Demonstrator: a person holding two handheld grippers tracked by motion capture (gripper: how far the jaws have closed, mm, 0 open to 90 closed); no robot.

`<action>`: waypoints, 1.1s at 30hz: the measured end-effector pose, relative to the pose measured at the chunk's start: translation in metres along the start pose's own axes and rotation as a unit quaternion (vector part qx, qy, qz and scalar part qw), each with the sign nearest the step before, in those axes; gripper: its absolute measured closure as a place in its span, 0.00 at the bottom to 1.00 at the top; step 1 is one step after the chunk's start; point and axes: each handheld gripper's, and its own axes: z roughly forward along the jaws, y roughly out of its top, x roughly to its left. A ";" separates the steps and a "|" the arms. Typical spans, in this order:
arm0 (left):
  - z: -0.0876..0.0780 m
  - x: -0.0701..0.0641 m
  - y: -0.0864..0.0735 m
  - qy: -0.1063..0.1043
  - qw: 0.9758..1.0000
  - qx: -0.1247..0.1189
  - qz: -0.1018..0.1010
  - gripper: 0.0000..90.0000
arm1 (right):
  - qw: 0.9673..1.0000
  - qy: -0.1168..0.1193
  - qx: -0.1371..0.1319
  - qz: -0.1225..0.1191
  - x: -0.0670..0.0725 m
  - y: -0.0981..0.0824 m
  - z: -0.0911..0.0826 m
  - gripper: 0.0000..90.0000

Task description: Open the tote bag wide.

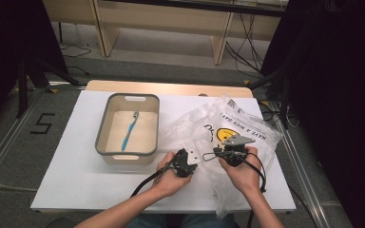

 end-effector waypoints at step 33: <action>0.003 0.003 -0.001 0.002 1.000 0.001 0.004 0.99 | 0.986 -0.072 -0.146 0.038 -0.024 0.056 -0.043 1.00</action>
